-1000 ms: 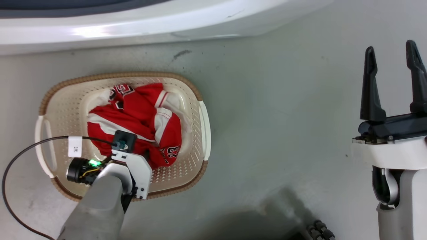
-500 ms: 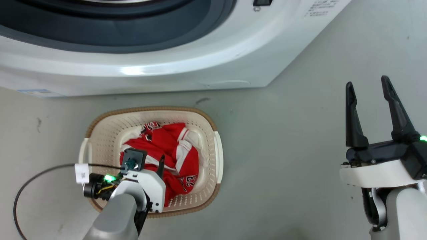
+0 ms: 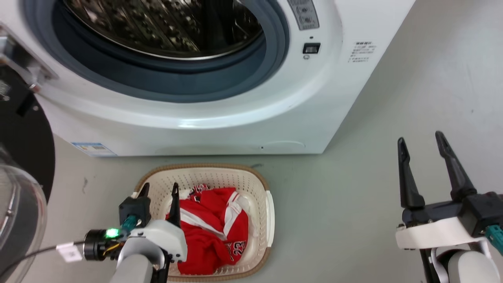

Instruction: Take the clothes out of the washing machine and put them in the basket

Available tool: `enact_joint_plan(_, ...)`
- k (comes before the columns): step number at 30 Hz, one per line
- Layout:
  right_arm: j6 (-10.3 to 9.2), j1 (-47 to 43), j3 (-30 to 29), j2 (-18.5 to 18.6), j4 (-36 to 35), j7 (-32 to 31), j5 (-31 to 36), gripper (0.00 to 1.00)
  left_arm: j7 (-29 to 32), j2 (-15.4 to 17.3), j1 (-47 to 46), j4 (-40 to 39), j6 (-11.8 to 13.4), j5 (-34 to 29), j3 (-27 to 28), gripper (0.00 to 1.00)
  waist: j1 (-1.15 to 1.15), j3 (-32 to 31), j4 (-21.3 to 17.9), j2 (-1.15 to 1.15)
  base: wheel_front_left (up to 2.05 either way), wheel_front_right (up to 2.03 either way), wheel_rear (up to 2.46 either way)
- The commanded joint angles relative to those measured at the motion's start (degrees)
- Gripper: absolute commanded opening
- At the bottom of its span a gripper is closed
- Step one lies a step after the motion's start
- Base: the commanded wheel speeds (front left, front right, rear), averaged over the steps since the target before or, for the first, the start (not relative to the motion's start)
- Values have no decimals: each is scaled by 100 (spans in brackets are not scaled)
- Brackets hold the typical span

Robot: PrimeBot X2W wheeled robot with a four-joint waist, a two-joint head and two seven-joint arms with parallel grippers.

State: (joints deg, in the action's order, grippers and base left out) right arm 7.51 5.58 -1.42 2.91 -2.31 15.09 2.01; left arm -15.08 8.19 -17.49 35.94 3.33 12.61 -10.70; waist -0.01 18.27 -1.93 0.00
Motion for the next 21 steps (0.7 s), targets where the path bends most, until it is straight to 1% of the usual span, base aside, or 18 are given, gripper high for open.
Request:
enact_joint_plan(1,-4,-63,7,-6,9,10,-14,100,-12,-34,129,-92,27,-43,55,100,1,-232,59,0,0,0,0)
enact_joint_plan(6,-4,-259,36,-5,40,10,-65,100,-12,-138,640,-915,129,-318,405,100,1,-576,49,0,0,0,0)
enact_joint_plan(14,-4,-509,10,-6,62,10,-96,100,-12,-304,1229,-2131,278,-763,722,100,1,-996,80,0,0,0,0)
enact_joint_plan(21,-4,-748,33,-6,101,10,-144,100,-12,-406,1700,-2799,251,-928,849,100,1,-1393,62,0,0,0,0)
